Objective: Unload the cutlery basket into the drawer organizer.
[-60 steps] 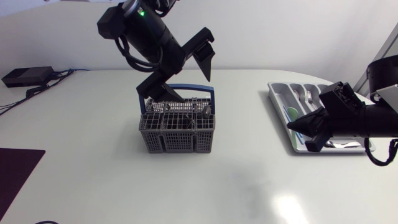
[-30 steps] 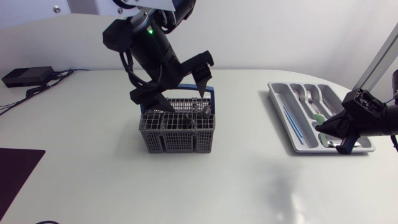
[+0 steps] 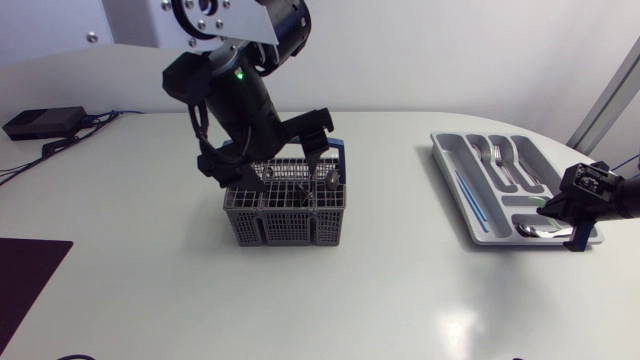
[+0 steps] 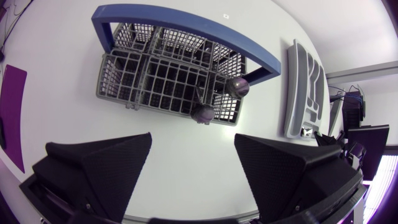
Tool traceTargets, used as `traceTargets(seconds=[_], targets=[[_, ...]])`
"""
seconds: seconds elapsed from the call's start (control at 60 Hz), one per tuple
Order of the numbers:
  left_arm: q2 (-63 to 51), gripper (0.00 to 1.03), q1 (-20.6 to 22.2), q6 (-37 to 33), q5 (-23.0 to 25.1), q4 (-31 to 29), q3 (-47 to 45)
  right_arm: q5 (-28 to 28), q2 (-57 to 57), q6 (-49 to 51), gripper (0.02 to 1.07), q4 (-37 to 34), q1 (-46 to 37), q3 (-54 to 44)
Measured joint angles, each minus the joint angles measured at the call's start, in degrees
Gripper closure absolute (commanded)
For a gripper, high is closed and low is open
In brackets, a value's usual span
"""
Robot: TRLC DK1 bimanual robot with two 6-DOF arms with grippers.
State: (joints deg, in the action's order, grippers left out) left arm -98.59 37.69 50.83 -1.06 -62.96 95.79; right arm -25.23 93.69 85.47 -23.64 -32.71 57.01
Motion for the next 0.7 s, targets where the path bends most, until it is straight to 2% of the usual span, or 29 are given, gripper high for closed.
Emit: traceTargets(seconds=[0.167,0.383,0.65,0.683,0.7], targets=[[1.70,0.09,-0.11,-2.03,-0.96,0.00,-2.19,3.50,2.12,4.00,1.01,8.44,0.00,-0.79],[4.39,0.08,-0.50,-5.33,-0.98,0.00,-4.94,7.56,5.77,7.63,1.00,12.37,-0.44,-1.60],[6.97,0.08,-0.50,-9.14,-1.01,-0.07,-7.80,10.84,6.43,9.35,0.72,13.00,-1.92,-1.64],[7.23,0.08,-0.50,-9.60,-0.98,-0.07,-8.07,11.54,6.43,9.33,0.65,13.03,-1.90,-1.64],[7.37,0.08,-0.50,-9.90,-0.98,-0.11,-8.17,11.69,6.43,9.33,0.58,13.05,-1.90,-1.64]])
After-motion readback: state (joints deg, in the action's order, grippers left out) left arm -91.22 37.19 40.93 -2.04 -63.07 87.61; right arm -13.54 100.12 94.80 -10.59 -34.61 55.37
